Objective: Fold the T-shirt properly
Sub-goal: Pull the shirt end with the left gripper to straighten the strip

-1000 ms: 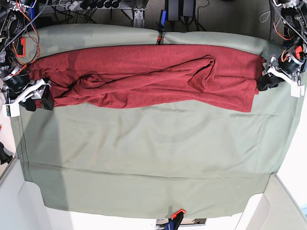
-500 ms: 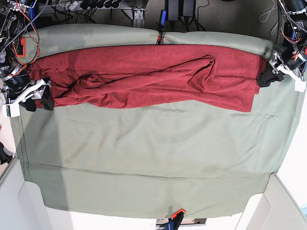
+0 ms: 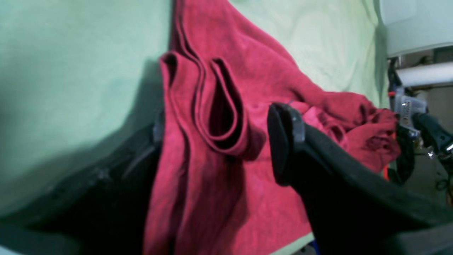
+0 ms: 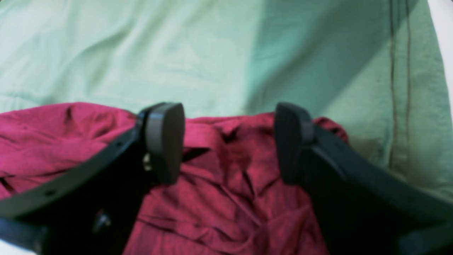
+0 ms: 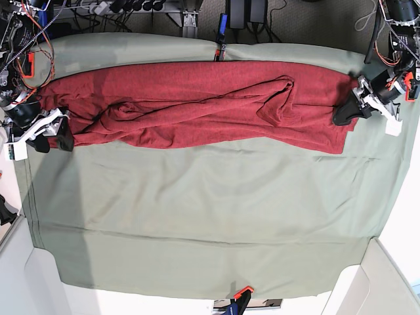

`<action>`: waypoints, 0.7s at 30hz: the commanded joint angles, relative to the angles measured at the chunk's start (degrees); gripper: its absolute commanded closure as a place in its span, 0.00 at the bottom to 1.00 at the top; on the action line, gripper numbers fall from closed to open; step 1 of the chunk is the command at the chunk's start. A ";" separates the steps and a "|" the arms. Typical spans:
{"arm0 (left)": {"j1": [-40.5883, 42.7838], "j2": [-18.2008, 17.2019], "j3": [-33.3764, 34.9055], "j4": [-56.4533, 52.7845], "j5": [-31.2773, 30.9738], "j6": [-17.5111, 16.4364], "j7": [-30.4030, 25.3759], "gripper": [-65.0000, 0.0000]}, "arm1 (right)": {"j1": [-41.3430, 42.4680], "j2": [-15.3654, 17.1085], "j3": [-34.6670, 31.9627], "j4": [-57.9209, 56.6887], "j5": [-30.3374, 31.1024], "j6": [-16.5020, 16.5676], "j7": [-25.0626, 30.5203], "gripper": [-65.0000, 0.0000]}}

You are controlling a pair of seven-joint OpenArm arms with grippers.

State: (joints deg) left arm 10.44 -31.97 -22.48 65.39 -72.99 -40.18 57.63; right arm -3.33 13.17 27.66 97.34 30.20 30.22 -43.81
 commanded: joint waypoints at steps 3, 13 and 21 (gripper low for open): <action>0.04 -0.57 2.14 0.33 1.60 0.18 3.28 0.41 | 0.61 0.79 0.24 0.90 0.90 0.00 1.11 0.39; 0.04 -0.39 7.43 0.33 3.58 0.18 1.79 0.78 | 0.61 0.76 0.24 0.90 0.94 0.00 1.16 0.39; 0.02 0.55 5.25 2.93 14.56 0.18 -8.04 1.00 | 0.61 0.79 0.24 0.90 1.31 0.00 1.33 0.39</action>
State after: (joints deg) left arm 10.52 -30.59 -17.30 68.16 -61.34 -41.67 48.14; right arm -3.33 13.17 27.66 97.34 30.28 30.22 -43.79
